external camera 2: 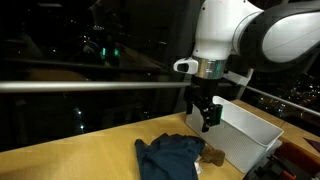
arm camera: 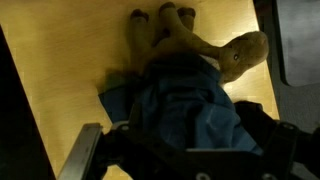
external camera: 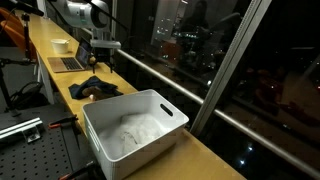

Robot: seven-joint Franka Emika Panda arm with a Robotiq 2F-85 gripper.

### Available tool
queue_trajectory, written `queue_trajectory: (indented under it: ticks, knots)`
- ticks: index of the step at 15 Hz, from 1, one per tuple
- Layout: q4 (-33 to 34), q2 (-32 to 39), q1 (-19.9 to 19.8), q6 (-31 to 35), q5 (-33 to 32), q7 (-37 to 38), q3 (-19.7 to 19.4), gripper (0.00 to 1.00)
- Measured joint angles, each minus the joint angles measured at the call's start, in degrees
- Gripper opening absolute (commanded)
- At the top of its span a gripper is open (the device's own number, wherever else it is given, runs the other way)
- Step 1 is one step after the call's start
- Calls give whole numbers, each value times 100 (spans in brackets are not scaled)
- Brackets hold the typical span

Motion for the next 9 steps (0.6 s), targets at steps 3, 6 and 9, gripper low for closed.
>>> queue_trajectory:
  ticks: [3,6,9]
  knots:
    - [383,455,194,-7,-74,-3,33,100]
    - [676,782,198,1,-14,-128,159,100]
    - [820,995,181,7,110,-272,201,100]
